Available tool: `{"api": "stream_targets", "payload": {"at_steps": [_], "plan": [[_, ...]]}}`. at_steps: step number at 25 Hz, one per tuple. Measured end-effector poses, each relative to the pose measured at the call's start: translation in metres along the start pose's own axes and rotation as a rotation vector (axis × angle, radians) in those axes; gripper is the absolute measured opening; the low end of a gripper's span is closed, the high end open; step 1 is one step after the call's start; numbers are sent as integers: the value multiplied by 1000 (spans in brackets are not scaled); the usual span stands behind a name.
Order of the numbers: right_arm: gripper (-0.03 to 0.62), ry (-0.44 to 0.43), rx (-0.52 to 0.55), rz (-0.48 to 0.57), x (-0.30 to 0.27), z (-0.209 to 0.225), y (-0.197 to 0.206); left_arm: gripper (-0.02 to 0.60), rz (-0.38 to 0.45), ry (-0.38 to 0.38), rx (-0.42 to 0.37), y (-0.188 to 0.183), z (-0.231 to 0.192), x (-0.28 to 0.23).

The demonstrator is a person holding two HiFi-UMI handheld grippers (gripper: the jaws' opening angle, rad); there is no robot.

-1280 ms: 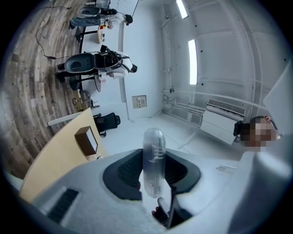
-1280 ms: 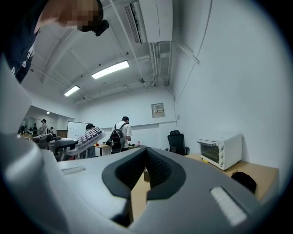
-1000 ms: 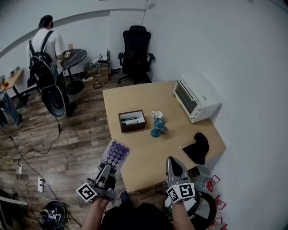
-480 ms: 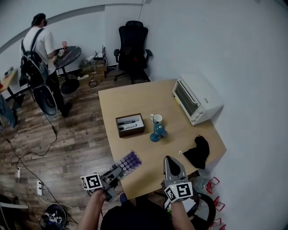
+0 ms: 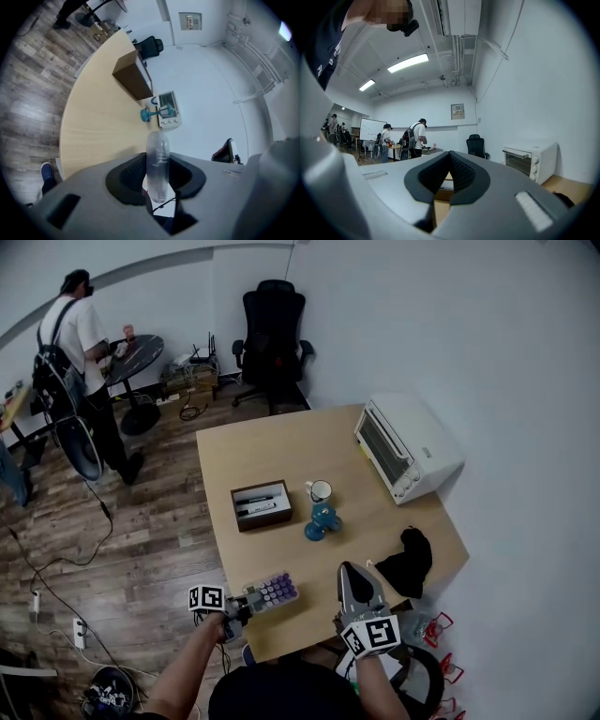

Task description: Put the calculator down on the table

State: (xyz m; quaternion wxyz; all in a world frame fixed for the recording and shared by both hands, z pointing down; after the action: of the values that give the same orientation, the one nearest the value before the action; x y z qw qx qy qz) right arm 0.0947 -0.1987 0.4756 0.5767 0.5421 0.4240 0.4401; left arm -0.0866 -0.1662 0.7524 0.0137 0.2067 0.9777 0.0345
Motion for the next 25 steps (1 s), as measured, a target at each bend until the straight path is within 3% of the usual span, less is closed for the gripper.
{"api": "stream_targets", "payload": {"at_steps": [4,8,13,18,25], "plan": [[6,-8,-2,-5,-3,8,2,103,-15,-38,116,5,-41,-10],[6,-22,2,-7,-6,7,2,103,-77,-62,140,11,-60,-14],[6,-28,-11,-21,-2,9,8,103,-95,-70,208,19,-82,-19],[6,-24,-61,-35,0,12,12,103,-140,-107,211,20,-96,-17],[6,-18,-71,-28,5,11,13,103,-84,-89,190,18,-102,-13]]}}
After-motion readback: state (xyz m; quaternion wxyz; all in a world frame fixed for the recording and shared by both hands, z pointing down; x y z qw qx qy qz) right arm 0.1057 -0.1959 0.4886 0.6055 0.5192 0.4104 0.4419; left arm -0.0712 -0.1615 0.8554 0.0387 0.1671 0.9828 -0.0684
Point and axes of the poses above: the fingertips, and each gripper's own axes: x backward along the fingers, z to its right, y out of its underside, the point moved 1 cm from there along x, backward along the fingers, and after that the axes turned 15 degrees about y, right-handed, at the moved point
